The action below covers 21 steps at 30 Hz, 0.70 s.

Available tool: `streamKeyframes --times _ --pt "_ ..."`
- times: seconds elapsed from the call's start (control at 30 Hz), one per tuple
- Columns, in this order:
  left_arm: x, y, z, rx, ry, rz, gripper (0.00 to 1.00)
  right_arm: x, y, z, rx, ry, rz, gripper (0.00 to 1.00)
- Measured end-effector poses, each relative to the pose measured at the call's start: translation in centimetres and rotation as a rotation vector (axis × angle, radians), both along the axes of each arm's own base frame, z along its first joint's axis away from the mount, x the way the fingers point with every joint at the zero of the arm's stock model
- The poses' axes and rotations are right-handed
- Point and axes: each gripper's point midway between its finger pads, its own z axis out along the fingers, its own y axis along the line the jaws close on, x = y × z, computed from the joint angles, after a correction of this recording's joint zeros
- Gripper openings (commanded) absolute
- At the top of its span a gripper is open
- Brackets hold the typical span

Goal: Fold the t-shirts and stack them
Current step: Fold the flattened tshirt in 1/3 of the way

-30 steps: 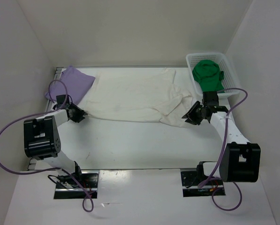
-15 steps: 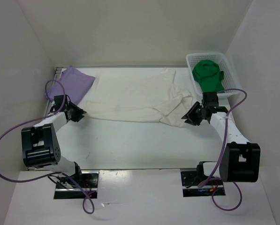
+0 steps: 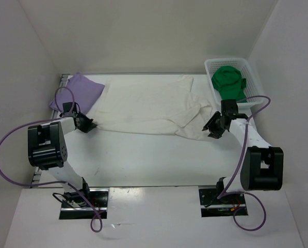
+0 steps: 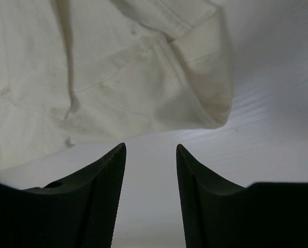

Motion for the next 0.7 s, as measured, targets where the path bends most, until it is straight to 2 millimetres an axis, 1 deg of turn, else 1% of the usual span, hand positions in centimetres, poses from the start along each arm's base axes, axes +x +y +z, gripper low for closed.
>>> streamKeyframes --times 0.1,0.2,0.27,0.3,0.43,0.53,0.6,0.63,0.7 --pt "-0.6 0.2 0.1 0.014 0.002 -0.011 0.00 0.6 -1.2 -0.6 -0.068 0.025 -0.014 0.50" --pt "-2.6 0.4 0.1 0.027 0.023 -0.010 0.00 0.9 -2.2 -1.1 -0.117 0.048 -0.026 0.50" --pt "-3.7 0.4 0.1 0.030 0.036 -0.007 0.00 0.8 -2.5 -1.9 -0.138 0.077 -0.025 0.50" --pt "-4.0 0.4 0.1 0.031 0.043 -0.006 0.00 0.7 -2.7 -2.4 -0.145 0.096 -0.024 0.47" --pt "-4.3 0.4 0.0 0.040 0.053 -0.018 0.00 0.0 -3.2 -4.3 -0.171 0.168 -0.024 0.47" --pt "-4.4 0.4 0.0 0.042 0.054 -0.022 0.00 -0.3 -3.4 -5.2 -0.185 0.205 -0.025 0.47" --pt "-4.4 0.3 0.0 0.039 0.053 -0.025 0.00 -0.4 -3.6 -5.8 -0.193 0.225 -0.026 0.40" --pt "-4.4 0.3 0.0 0.036 0.052 -0.027 0.00 -0.4 -3.7 -6.1 -0.198 0.234 -0.025 0.28" --pt "-4.4 0.2 0.1 0.030 0.050 -0.031 0.00 -0.2 -3.9 -6.3 -0.208 0.245 -0.027 0.15"
